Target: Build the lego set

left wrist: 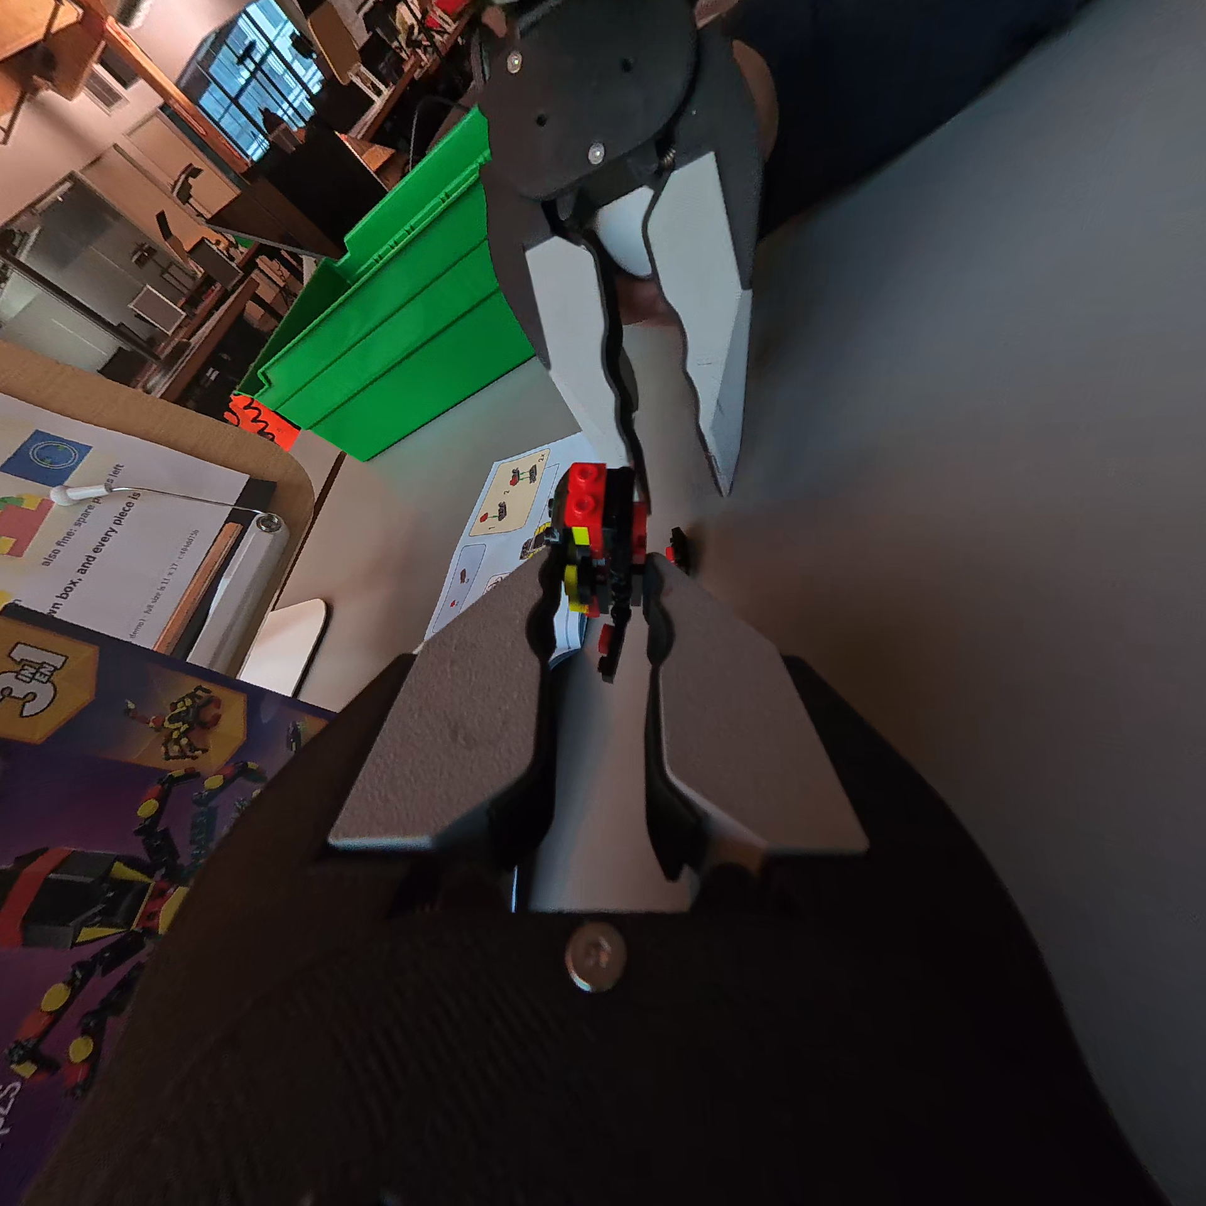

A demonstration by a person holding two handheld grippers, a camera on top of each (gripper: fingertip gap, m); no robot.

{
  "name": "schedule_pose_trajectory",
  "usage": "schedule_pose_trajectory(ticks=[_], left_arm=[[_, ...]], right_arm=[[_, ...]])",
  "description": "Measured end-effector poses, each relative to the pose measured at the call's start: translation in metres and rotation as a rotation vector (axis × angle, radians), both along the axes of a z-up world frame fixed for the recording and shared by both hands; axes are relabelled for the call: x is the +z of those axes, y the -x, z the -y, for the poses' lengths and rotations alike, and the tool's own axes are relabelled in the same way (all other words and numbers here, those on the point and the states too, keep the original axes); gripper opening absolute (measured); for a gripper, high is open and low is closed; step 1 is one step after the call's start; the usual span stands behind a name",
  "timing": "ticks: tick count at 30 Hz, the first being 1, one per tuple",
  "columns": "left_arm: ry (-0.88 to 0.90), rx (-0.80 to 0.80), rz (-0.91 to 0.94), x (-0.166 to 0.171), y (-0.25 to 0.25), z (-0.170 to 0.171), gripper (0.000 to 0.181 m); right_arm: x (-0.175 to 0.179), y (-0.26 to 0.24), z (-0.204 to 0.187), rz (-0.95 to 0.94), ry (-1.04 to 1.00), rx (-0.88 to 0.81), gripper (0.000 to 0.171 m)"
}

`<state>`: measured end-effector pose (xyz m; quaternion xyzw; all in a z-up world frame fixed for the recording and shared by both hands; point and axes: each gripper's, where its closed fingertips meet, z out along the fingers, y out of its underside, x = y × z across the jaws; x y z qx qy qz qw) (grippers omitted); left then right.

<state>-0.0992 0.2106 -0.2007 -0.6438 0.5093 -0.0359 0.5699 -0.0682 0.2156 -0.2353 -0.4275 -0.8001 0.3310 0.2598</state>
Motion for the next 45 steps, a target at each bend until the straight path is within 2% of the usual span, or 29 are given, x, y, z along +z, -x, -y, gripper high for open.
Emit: schedule_pose_trajectory(ticks=[7, 16, 20, 24, 28, 30, 32, 36, 40, 45], left_arm=[[0.004, 0.001, -0.005, -0.001, 0.0, 0.0, 0.022], [0.006, 0.004, -0.004, -0.001, 0.0, 0.0, 0.022], [0.01, 0.011, -0.006, -0.002, 0.001, -0.001, 0.023], [0.01, 0.012, -0.008, -0.002, 0.001, -0.001, 0.023], [0.012, 0.015, -0.006, -0.002, 0.001, -0.002, 0.023], [0.01, 0.018, -0.007, -0.002, 0.002, -0.002, 0.023], [0.01, 0.022, -0.007, -0.002, 0.002, -0.003, 0.022], [0.017, 0.018, -0.008, -0.003, 0.002, -0.002, 0.022], [0.01, 0.008, -0.016, -0.003, 0.002, 0.0, 0.022], [-0.098, -0.027, -0.095, -0.002, 0.001, 0.005, 0.023]], right_arm=[[-0.012, 0.002, 0.009, 0.032, -0.035, 0.023, 0.025], [-0.001, -0.008, 0.031, 0.015, 0.003, 0.138, 0.021], [-0.006, 0.001, 0.009, 0.043, -0.014, -0.003, 0.016], [-0.011, 0.0, 0.013, 0.108, 0.067, -0.02, 0.017], [-0.013, 0.001, 0.015, 0.105, 0.012, -0.022, 0.001], [-0.012, 0.004, 0.012, 0.073, -0.077, -0.032, 0.001], [-0.009, 0.005, 0.009, 0.006, -0.248, -0.014, 0.001], [-0.009, -0.003, 0.022, -0.096, -0.614, 0.124, 0.001], [-0.013, -0.009, 0.036, -0.069, -0.598, 0.192, 0.006], [-0.007, -0.02, 0.042, -0.043, -0.483, 0.224, 0.011]])
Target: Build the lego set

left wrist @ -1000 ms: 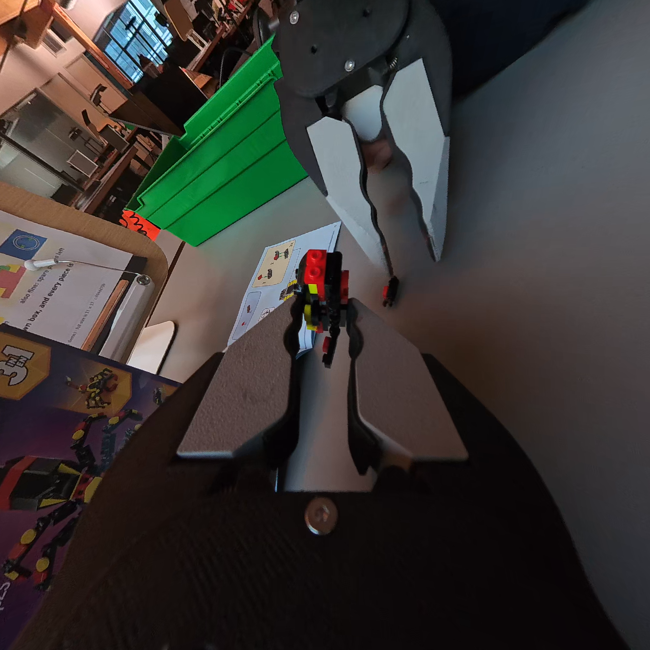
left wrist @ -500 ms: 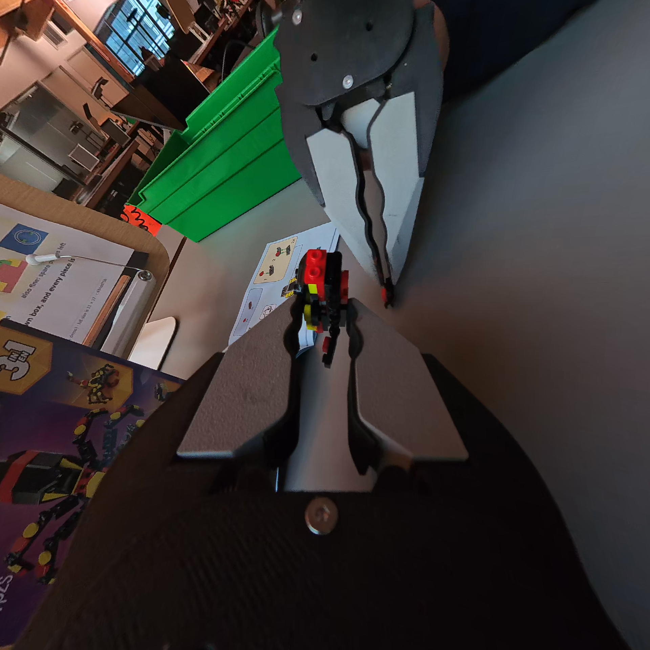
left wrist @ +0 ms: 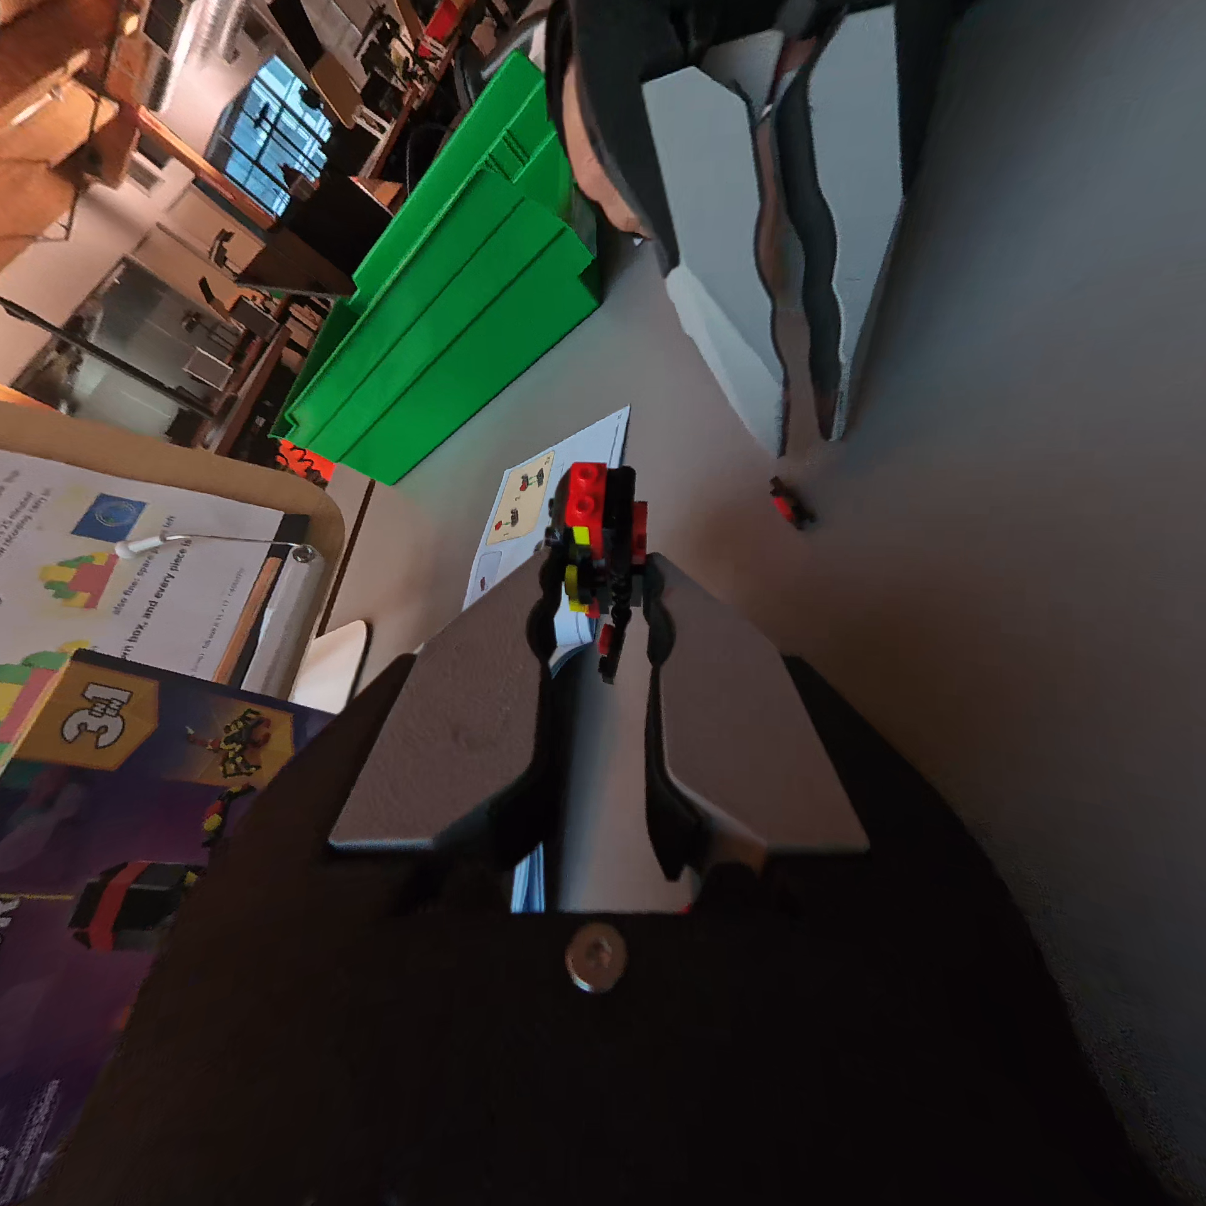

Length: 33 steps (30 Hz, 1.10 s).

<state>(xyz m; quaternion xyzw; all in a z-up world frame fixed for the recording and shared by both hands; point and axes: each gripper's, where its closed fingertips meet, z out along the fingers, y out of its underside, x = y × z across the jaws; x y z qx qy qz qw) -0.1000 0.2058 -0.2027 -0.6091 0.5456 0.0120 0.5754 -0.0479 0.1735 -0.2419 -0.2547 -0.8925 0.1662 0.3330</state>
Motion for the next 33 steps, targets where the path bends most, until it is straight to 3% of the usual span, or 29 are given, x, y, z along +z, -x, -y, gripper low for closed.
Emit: schedule_pose_trajectory(ticks=[4, 7, 11, 17, 19, 25, 33], left_arm=[[-0.044, -0.03, -0.01, 0.005, -0.007, 0.005, 0.023], [-0.052, -0.022, -0.034, 0.003, -0.006, 0.004, 0.023], [-0.037, -0.01, -0.035, 0.0, -0.004, 0.002, 0.023], [-0.017, -0.007, -0.027, -0.001, -0.004, 0.002, 0.023], [-0.016, -0.006, -0.027, -0.001, -0.004, 0.002, 0.022], [-0.018, 0.0, -0.025, 0.0, -0.002, 0.001, 0.023], [-0.004, -0.007, -0.029, -0.002, -0.004, 0.003, 0.023]], right_arm=[[-0.002, 0.01, -0.013, 0.04, 0.19, -0.127, 0.02], [-0.005, 0.009, -0.009, 0.095, 0.317, -0.122, 0.016], [0.009, 0.011, -0.001, 0.002, 0.298, -0.058, 0.01], [-0.004, 0.01, 0.007, 0.104, 0.359, -0.074, 0.026], [-0.008, 0.004, 0.013, 0.151, 0.373, -0.041, 0.008], [-0.001, -0.004, 0.023, 0.112, 0.32, 0.045, 0.005], [-0.007, -0.002, 0.016, 0.168, 0.364, -0.027, 0.02]])
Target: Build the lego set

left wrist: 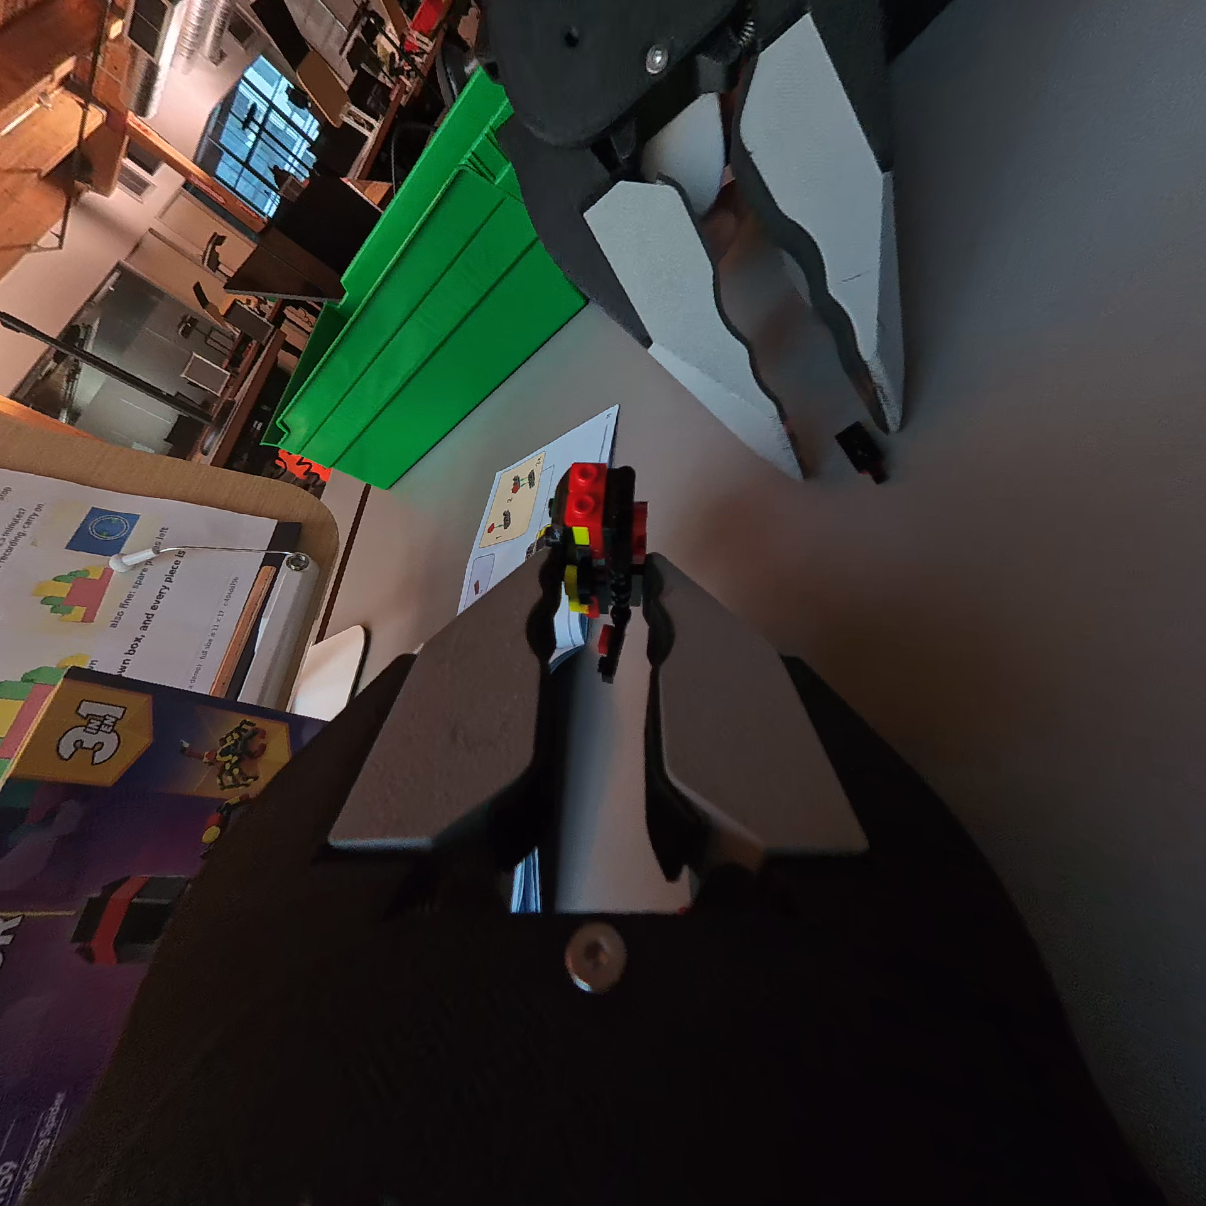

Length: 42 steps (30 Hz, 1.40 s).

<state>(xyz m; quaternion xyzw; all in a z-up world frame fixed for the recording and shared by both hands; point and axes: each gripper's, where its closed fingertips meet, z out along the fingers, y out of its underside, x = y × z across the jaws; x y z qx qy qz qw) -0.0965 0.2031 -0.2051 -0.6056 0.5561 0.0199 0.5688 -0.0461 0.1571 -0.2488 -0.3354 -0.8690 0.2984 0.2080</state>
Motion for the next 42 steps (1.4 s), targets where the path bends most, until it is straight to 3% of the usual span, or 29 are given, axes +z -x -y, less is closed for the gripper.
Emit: schedule_pose_trajectory(ticks=[3, 8, 10, 12, 17, 19, 21, 23, 26, 30, 37, 42], left_arm=[[0.006, -0.01, -0.001, 0.0, -0.001, 0.002, 0.022], [0.016, -0.017, -0.008, -0.003, -0.002, 0.003, 0.022], [0.015, -0.023, -0.01, -0.002, -0.003, 0.004, 0.022], [0.023, -0.036, -0.014, -0.003, -0.005, 0.007, 0.022], [0.074, -0.004, -0.048, -0.015, -0.006, 0.003, 0.022], [0.098, 0.034, -0.062, -0.02, -0.001, -0.001, 0.022], [0.127, 0.057, -0.046, -0.022, 0.003, -0.004, 0.022], [0.144, 0.071, -0.014, -0.018, 0.007, -0.006, 0.022], [0.153, 0.074, 0.026, -0.014, 0.008, -0.006, 0.022], [0.153, 0.072, -0.004, -0.018, 0.008, -0.005, 0.022], [0.156, 0.074, -0.009, -0.019, 0.007, -0.006, 0.022], [0.158, 0.073, -0.013, -0.019, 0.007, -0.005, 0.022]], right_arm=[[-0.002, -0.002, -0.001, 0.042, 0.036, -0.013, 0.006], [0.004, -0.002, 0.002, 0.127, 0.226, -0.059, 0.005], [0.01, 0.005, -0.011, 0.153, 0.315, -0.141, 0.006], [0.014, 0.014, -0.032, 0.071, 0.264, -0.208, 0.006], [0.03, 0.029, -0.069, -0.277, -0.24, -0.249, 0.005], [0.039, 0.034, -0.083, -0.419, -0.57, -0.239, 0.005], [0.041, 0.034, -0.094, -0.47, -0.946, -0.181, 0.007], [0.027, 0.029, -0.088, -0.427, -1.123, -0.054, 0.009], [0.017, 0.018, -0.07, -0.34, -1.02, 0.001, 0.028], [0.018, -0.004, -0.042, -0.236, -0.667, 0.027, 0.014], [0.008, -0.002, -0.074, -0.047, -0.284, -0.239, 0.025], [0.006, 0.005, -0.074, 0.02, -0.098, -0.334, 0.018]])
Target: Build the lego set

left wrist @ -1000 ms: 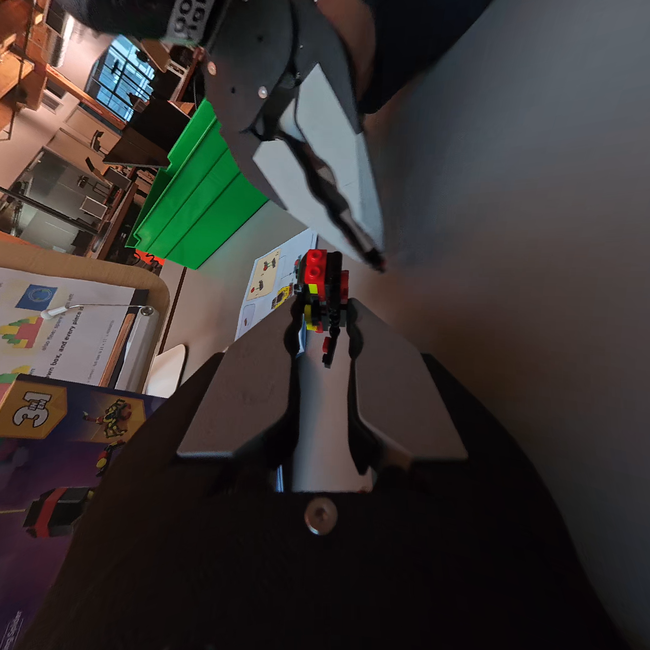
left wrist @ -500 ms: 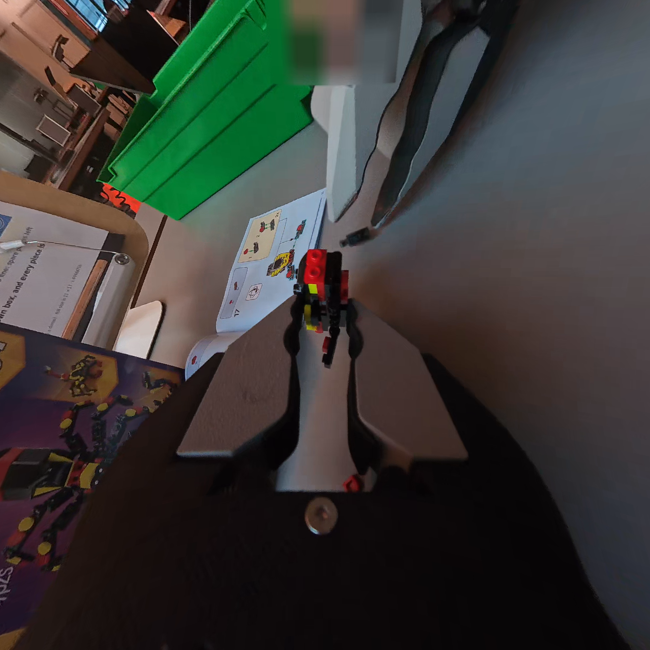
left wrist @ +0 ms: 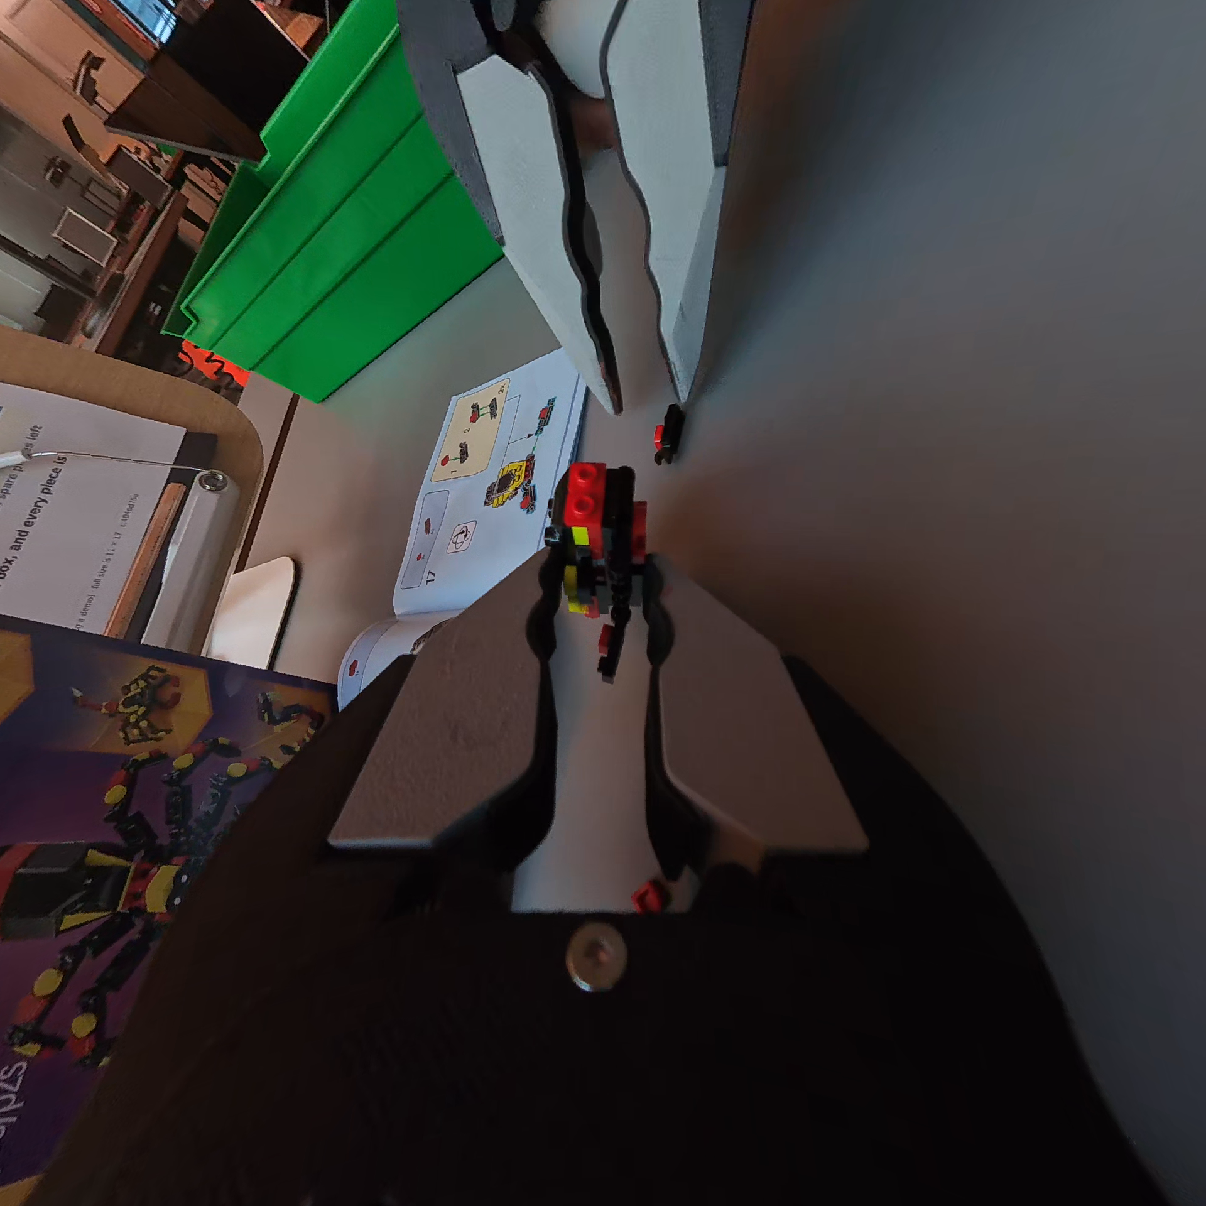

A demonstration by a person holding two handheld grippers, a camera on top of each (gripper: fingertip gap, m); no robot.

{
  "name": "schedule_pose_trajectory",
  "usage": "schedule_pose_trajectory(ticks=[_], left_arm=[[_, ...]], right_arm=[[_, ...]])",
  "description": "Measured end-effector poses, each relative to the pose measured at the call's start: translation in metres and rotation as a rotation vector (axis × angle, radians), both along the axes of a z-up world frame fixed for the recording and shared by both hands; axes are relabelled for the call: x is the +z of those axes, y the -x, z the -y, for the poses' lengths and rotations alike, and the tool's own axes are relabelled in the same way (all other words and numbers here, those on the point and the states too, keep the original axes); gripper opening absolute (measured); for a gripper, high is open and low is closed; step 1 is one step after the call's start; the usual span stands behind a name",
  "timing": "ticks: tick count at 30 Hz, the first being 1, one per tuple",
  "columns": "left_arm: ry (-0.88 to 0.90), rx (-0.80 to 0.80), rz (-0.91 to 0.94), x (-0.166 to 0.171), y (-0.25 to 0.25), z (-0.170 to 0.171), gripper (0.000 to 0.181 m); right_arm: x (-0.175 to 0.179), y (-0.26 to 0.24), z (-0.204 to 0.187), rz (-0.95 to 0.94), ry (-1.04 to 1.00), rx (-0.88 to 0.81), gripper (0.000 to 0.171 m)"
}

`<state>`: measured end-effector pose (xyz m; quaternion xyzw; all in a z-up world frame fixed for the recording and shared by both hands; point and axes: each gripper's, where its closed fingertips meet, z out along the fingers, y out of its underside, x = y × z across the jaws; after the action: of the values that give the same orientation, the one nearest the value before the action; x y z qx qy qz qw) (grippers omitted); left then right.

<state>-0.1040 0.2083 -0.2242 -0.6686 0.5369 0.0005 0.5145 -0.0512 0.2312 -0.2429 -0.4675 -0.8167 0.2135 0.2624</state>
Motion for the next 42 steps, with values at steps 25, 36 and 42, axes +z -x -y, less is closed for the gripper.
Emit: schedule_pose_trajectory(ticks=[25, 36, 42], left_arm=[[0.005, 0.004, -0.009, -0.002, 0.0, 0.0, 0.023], [0.007, 0.005, -0.014, -0.003, 0.0, 0.0, 0.022], [0.009, 0.005, -0.012, -0.003, 0.0, 0.0, 0.022]], right_arm=[[-0.007, 0.012, -0.001, 0.054, 0.274, -0.125, 0.021], [0.002, 0.013, -0.009, 0.013, 0.235, -0.154, 0.028], [-0.001, 0.014, -0.011, 0.016, 0.22, -0.158, 0.029]])
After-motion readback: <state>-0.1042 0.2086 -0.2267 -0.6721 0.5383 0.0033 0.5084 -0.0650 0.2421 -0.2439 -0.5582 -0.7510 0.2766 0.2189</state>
